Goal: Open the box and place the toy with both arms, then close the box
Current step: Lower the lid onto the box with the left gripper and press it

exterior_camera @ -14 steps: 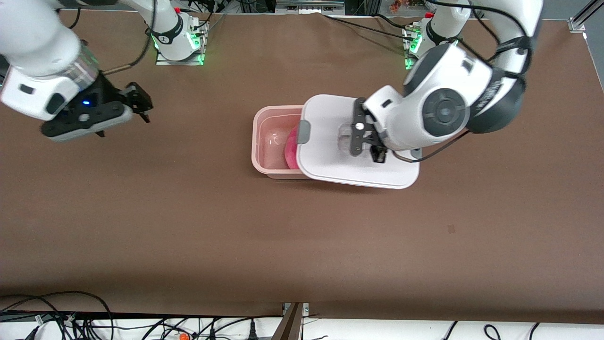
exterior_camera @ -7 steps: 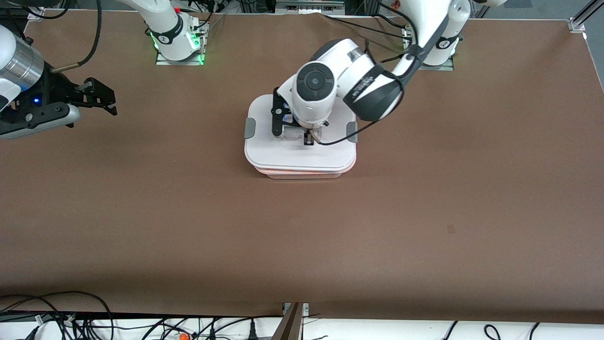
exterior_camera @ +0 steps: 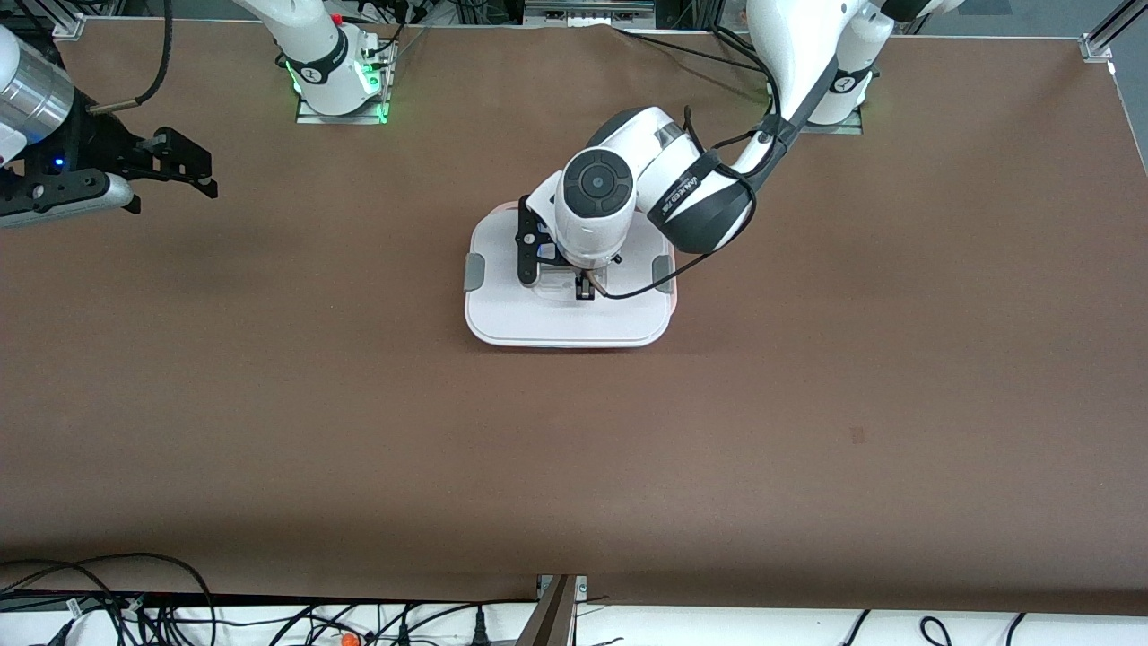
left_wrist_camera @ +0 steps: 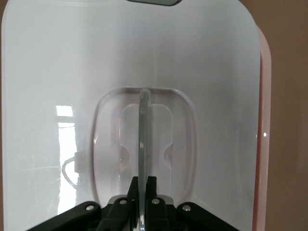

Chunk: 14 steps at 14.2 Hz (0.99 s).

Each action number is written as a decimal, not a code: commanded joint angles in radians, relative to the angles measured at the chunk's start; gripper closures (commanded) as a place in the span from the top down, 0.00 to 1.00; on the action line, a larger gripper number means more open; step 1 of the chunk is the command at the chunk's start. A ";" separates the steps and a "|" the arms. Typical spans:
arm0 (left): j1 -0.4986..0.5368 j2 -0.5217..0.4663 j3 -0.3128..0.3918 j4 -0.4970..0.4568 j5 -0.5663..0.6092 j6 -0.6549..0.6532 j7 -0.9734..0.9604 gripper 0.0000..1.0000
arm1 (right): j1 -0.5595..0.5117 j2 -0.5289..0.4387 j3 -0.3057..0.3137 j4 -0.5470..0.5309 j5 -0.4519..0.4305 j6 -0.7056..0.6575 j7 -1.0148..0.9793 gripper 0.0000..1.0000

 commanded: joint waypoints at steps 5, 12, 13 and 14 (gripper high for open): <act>-0.005 -0.012 -0.001 -0.024 0.021 -0.094 0.004 0.00 | -0.012 0.064 0.019 0.089 -0.067 0.019 0.031 1.00; -0.020 -0.019 -0.002 -0.024 0.078 -0.161 0.004 0.00 | 0.018 0.065 0.036 0.100 -0.082 0.016 0.033 1.00; -0.022 -0.020 -0.002 -0.024 0.078 -0.179 0.003 0.00 | 0.024 0.065 0.034 0.100 -0.080 0.021 0.034 1.00; -0.023 -0.020 -0.004 -0.024 0.078 -0.181 0.003 0.00 | 0.023 0.065 0.033 0.098 -0.077 0.025 0.036 1.00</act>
